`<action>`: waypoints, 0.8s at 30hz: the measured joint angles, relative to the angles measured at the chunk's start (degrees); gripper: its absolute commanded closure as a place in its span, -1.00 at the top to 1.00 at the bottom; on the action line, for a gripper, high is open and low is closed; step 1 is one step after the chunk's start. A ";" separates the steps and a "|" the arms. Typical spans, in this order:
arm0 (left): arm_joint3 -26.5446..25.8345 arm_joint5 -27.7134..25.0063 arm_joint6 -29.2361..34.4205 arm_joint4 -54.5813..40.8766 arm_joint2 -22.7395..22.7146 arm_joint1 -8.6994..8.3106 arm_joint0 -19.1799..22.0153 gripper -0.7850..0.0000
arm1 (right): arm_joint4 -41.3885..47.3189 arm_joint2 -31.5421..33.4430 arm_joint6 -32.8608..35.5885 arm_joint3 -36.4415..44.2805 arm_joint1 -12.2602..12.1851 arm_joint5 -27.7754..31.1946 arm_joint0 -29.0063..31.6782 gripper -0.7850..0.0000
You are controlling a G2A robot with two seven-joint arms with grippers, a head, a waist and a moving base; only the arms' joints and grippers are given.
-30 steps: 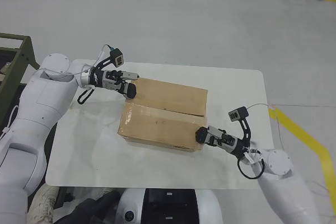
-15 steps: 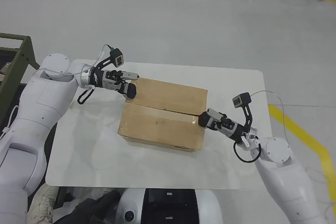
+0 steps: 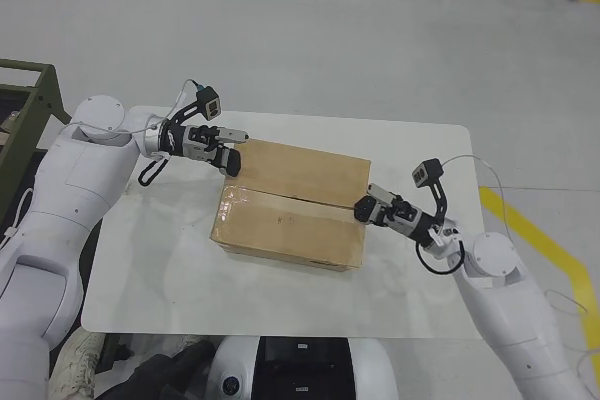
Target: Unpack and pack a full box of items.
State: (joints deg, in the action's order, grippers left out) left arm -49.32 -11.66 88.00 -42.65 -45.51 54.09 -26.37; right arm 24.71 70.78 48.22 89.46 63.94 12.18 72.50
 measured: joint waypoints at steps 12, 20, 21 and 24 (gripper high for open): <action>0.00 0.00 0.00 0.00 0.00 0.00 0.00 1.00 | -0.54 -0.32 -0.30 -0.31 0.07 -0.50 -0.28 1.00; 0.00 0.00 0.00 0.00 0.00 0.00 0.00 1.00 | -0.54 -0.32 -0.29 -0.31 0.07 -0.50 -0.28 1.00; 0.00 0.00 0.00 0.00 0.00 0.00 0.00 1.00 | -0.54 -0.32 -0.29 -0.31 0.07 -0.50 -0.28 1.00; 0.00 0.00 0.00 0.00 0.00 0.00 0.00 1.00 | -0.54 -0.32 -0.29 -0.31 0.07 -0.50 -0.28 1.00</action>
State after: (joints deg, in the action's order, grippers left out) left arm -49.32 -11.66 88.00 -42.65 -45.51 54.09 -26.37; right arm 24.17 70.46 47.93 89.15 64.01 11.68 72.22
